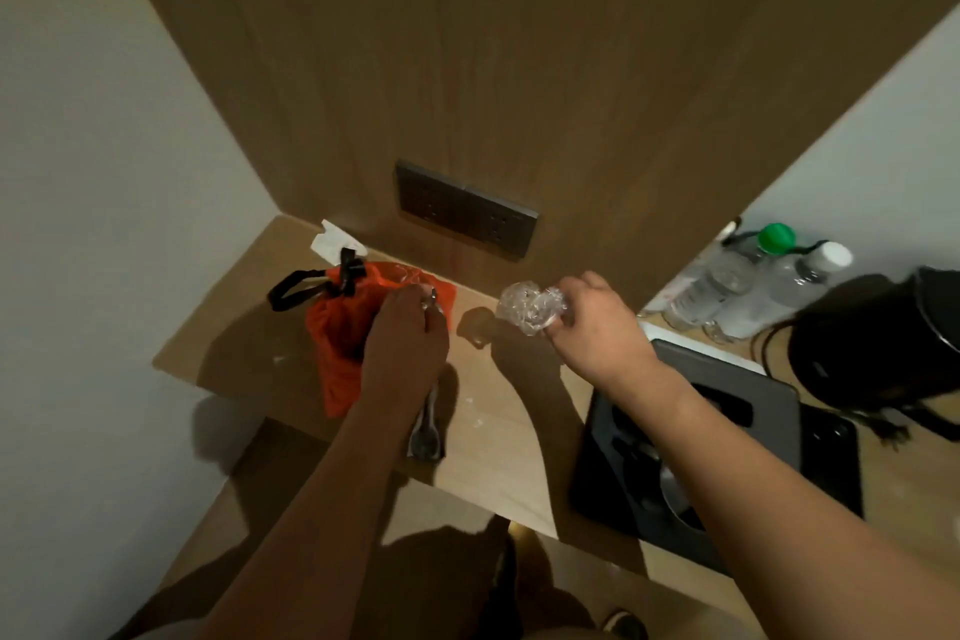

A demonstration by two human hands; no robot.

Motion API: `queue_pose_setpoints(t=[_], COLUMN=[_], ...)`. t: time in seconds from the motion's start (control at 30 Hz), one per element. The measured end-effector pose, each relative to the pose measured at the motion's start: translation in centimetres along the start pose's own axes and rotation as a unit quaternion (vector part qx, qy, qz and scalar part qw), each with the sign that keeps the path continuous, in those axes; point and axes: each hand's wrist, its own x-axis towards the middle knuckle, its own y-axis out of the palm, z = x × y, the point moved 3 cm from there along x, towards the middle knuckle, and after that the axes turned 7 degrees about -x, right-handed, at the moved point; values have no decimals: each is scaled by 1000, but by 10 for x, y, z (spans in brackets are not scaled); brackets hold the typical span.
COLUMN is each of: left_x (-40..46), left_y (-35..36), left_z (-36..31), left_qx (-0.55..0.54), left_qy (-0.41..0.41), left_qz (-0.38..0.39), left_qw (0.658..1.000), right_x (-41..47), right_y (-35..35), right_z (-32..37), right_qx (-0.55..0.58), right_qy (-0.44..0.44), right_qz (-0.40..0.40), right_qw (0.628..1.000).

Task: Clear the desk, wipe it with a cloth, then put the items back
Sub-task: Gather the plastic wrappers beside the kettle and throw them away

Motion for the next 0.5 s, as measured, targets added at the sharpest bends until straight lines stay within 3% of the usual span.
queue_pose_setpoints(t=[0.2,0.4,0.5], left_x=[-20,-43,-60], left_y=[69,114,131], left_z=[-49,-86,-107], left_qx=[24,63,74], left_qy=[81,45,107], left_qz=[60,117,143], left_qw=[995,990,981], right_x=[-45,-87,-111], right_y=[-31,-48,-54], right_z=[-61,-116,-138], right_qx=[-4,7,24], right_qy=[82,148,174], right_qz=[-26,-60,-76], right_qw=[996,987,982])
